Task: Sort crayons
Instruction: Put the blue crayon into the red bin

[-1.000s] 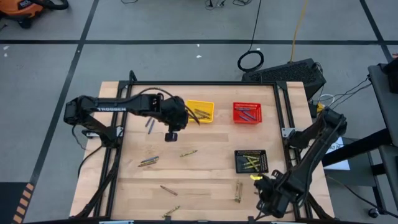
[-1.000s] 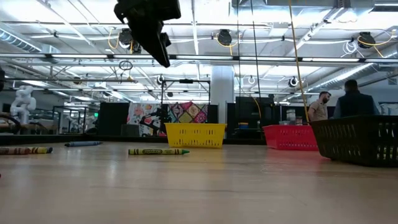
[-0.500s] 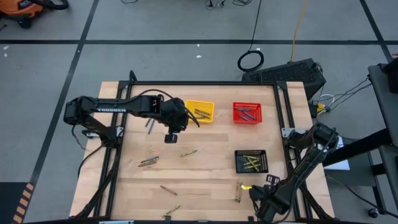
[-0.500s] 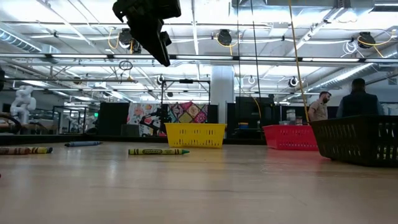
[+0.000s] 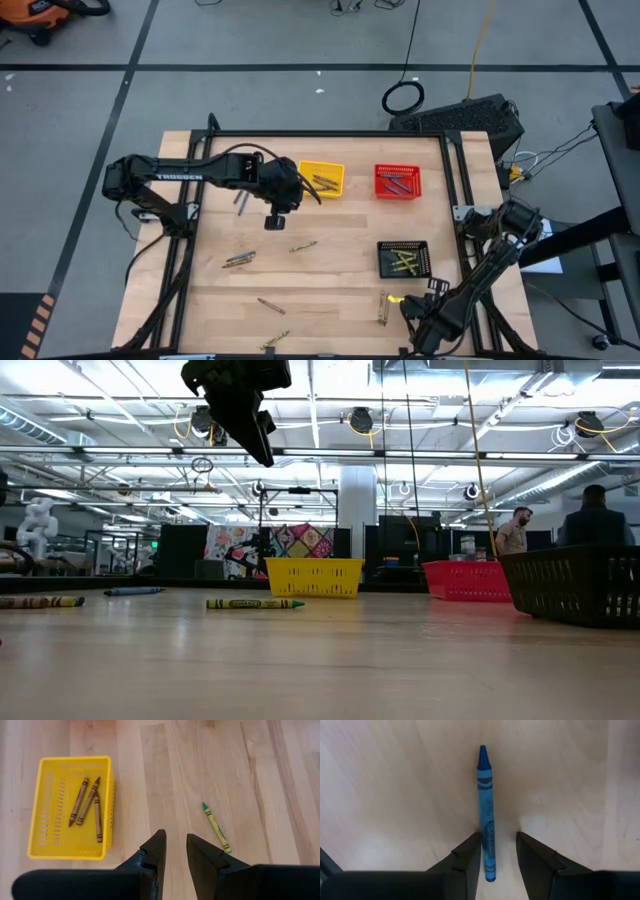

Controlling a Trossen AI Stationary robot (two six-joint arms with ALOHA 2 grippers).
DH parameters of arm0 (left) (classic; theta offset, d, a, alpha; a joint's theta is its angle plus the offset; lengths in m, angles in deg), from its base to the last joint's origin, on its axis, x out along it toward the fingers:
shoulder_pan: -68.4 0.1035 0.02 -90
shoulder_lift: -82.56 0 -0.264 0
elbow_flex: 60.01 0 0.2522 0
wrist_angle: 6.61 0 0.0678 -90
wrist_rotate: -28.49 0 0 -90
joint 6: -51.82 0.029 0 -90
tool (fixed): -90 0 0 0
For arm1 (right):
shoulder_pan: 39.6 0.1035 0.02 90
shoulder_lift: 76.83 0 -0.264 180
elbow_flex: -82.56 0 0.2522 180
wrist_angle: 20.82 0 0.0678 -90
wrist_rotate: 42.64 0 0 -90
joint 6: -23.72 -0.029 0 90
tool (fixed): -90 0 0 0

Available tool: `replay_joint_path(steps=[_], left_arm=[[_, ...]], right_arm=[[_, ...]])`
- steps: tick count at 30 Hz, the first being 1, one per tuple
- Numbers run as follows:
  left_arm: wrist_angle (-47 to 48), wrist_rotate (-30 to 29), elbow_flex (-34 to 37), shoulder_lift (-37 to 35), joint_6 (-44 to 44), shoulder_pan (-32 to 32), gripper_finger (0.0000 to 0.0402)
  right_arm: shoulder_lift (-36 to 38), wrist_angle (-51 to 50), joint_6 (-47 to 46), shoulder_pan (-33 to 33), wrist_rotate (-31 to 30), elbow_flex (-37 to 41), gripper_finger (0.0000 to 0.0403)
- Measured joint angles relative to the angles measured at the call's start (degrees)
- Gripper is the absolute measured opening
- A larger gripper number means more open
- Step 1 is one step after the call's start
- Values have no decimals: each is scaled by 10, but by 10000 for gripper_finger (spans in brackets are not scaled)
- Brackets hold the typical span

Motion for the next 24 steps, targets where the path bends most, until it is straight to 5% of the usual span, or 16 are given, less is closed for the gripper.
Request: replay_joint_path(steps=[6,13,24], left_arm=[[0,0,0,0,0,0,81],[0,0,0,0,1,0,81],[20,0,0,0,0,1,81]], right_arm=[[1,28,0,0,11,12,98],[0,40,-17,0,16,13,10],[15,45,-29,-1,47,15,3]])
